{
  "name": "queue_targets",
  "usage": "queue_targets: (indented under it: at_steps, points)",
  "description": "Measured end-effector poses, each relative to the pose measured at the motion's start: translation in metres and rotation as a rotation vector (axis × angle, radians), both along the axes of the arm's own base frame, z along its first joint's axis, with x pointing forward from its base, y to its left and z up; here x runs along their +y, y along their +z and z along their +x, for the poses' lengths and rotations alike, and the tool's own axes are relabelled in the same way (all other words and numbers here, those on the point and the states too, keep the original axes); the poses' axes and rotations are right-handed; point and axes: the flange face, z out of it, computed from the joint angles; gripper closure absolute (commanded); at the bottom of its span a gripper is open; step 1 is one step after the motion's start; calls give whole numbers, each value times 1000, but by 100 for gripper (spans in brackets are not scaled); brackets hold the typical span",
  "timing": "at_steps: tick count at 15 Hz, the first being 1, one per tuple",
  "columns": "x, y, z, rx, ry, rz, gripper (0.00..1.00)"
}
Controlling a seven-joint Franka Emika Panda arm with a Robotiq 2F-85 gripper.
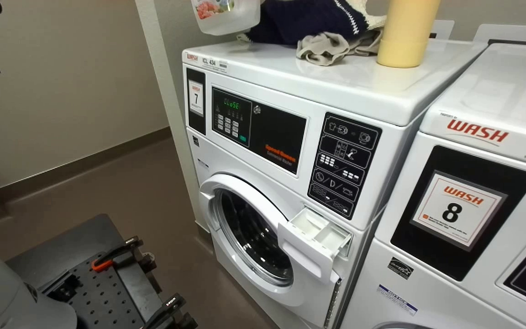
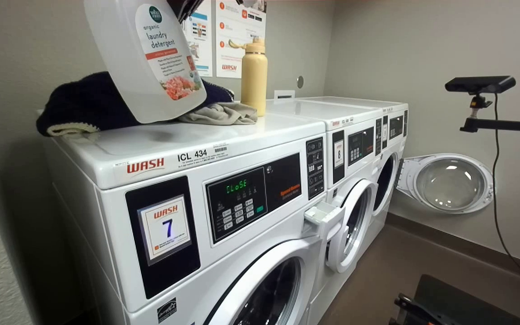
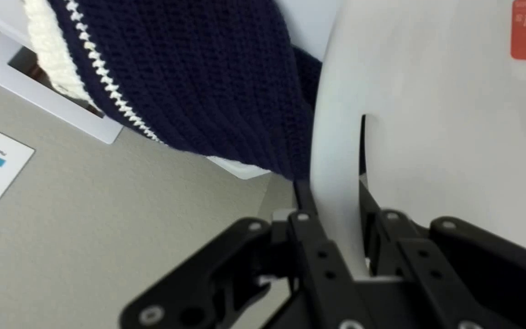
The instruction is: Put the dish washing liquid in the washing machine and close the drawer
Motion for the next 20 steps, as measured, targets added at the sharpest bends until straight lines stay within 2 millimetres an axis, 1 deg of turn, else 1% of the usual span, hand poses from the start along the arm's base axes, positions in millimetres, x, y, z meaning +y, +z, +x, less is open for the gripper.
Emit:
queue_targets:
  at_steps: [3, 7, 9, 11, 14, 16, 18, 20]
  points:
    - [14, 20, -23, 20, -76, -15, 90]
    - [30, 42, -57, 58, -181, -43, 90]
    - [33, 49, -75, 88, -251, -55, 90]
    - [31, 51, -95, 121, -328, -72, 90]
    - [18, 48, -125, 159, -398, -104, 91]
    - [2, 44, -144, 172, -427, -116, 91]
    - [-24, 41, -160, 179, -450, -125, 91]
    - [-55, 41, -175, 184, -464, -137, 91]
